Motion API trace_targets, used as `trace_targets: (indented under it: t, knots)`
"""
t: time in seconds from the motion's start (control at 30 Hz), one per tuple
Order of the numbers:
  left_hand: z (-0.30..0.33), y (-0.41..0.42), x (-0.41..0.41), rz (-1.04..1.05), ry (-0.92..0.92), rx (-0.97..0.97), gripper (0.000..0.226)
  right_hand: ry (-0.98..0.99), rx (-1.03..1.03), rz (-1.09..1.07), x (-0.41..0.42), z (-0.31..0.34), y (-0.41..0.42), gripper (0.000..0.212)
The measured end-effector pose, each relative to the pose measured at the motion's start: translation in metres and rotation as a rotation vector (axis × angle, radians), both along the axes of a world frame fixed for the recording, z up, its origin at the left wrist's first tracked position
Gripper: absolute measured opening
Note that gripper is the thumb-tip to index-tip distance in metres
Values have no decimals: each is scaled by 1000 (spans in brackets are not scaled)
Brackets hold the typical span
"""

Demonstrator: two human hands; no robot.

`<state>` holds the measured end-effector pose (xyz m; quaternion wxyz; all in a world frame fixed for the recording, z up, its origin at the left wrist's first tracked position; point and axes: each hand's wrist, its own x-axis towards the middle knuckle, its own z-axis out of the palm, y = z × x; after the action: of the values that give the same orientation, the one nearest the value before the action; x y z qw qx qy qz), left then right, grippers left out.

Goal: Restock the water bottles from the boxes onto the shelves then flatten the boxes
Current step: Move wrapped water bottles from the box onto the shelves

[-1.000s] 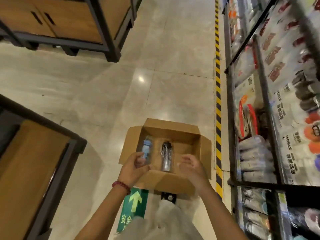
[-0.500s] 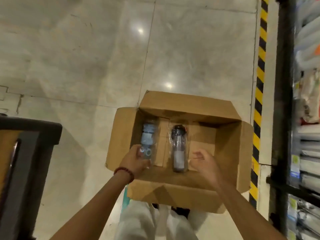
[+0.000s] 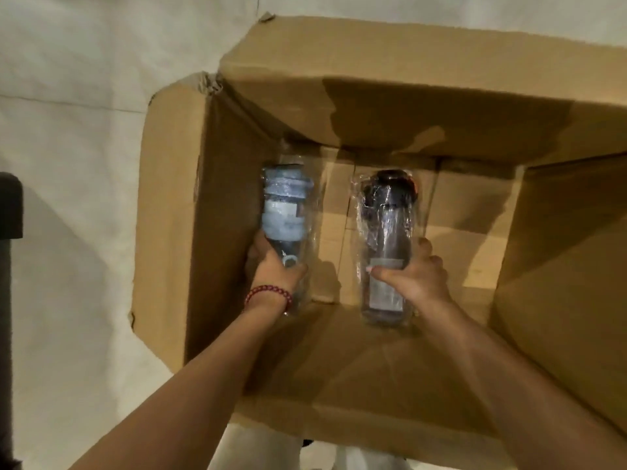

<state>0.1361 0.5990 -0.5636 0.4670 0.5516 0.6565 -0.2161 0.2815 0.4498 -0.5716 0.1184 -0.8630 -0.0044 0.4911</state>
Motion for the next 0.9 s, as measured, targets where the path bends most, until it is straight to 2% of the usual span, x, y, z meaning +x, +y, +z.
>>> trace_targets:
  t: [0.2, 0.27, 0.33, 0.43, 0.53, 0.7, 0.9]
  knots:
    - [-27, -5, 11, 133, -20, 69, 97, -27, 120, -60, -12, -36, -1, 117]
    - [-32, -7, 22, 217, -7, 16, 87, -68, 139, -73, -12, -39, 0, 107]
    - [-37, -9, 29, 311, 16, -26, 64, -55, 168, -124, -12, -42, 1, 96]
    - [-39, -10, 30, 410, -21, -74, 55, -21, 199, -167, -8, -38, 3, 89]
    - [-21, -12, 29, 414, -66, -70, 43, 39, 231, -218, -4, -20, 5, 90]
    - [34, -24, 29, 288, -138, 3, 63, 60, 297, -271, -13, 30, -1, 94]
    - [119, -37, 28, 261, -266, 71, 69, 26, 368, -288, -3, 125, -20, 97]
